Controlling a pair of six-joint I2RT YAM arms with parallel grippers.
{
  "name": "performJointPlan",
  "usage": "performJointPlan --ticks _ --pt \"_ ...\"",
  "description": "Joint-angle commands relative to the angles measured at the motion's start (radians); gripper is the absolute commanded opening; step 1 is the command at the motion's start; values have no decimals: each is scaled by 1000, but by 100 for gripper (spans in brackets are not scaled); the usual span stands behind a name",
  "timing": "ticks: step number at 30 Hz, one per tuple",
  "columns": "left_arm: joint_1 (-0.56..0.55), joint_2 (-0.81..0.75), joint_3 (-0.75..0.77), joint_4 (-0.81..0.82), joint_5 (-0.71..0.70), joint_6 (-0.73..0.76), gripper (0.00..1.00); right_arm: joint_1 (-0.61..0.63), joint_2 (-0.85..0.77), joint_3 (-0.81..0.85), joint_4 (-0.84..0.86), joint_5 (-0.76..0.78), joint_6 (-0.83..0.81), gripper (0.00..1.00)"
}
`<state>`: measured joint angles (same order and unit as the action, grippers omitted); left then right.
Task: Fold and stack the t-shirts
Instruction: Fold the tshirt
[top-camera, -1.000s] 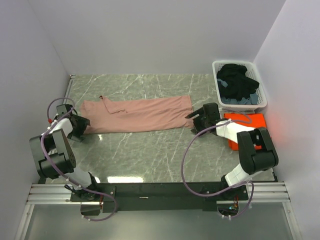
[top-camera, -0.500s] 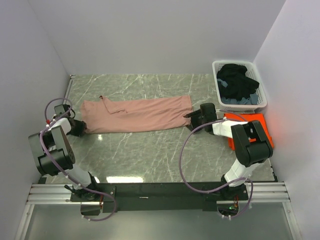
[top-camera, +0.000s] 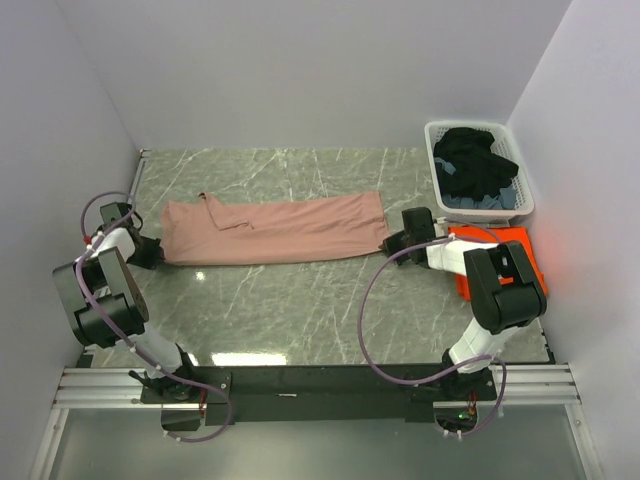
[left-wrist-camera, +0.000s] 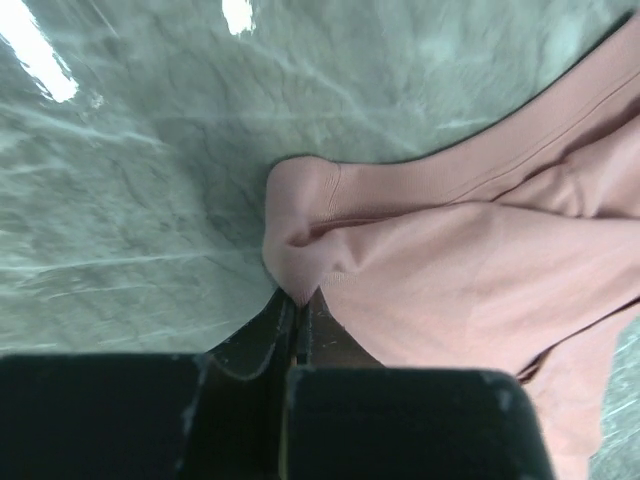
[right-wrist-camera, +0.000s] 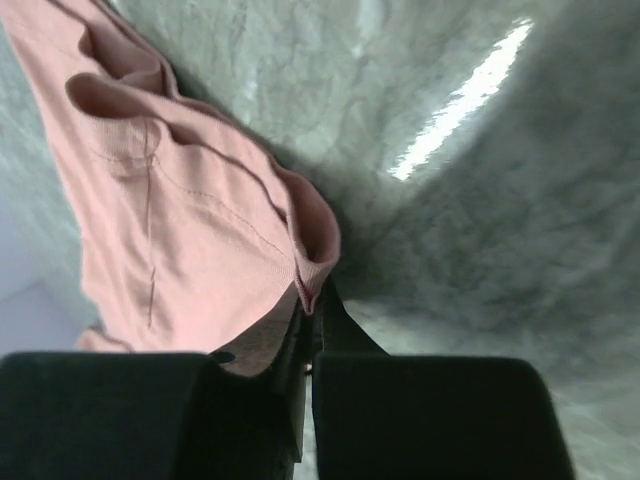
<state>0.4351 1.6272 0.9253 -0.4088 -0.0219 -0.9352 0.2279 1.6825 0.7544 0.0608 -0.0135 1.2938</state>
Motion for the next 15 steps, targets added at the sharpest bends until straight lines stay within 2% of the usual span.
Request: performJointPlan --ticks 1,3,12,15 --pt "27 -23 82 -68 -85 33 1 -22 -58 52 -134 138 -135 0" --pt "28 -33 80 -81 -92 33 1 -24 -81 66 -182 156 -171 0" --pt "65 -70 -101 -71 -85 24 1 -25 -132 23 -286 103 -309 0" --pt "71 -102 -123 -84 -86 22 1 -24 -167 16 -345 80 -364 6"
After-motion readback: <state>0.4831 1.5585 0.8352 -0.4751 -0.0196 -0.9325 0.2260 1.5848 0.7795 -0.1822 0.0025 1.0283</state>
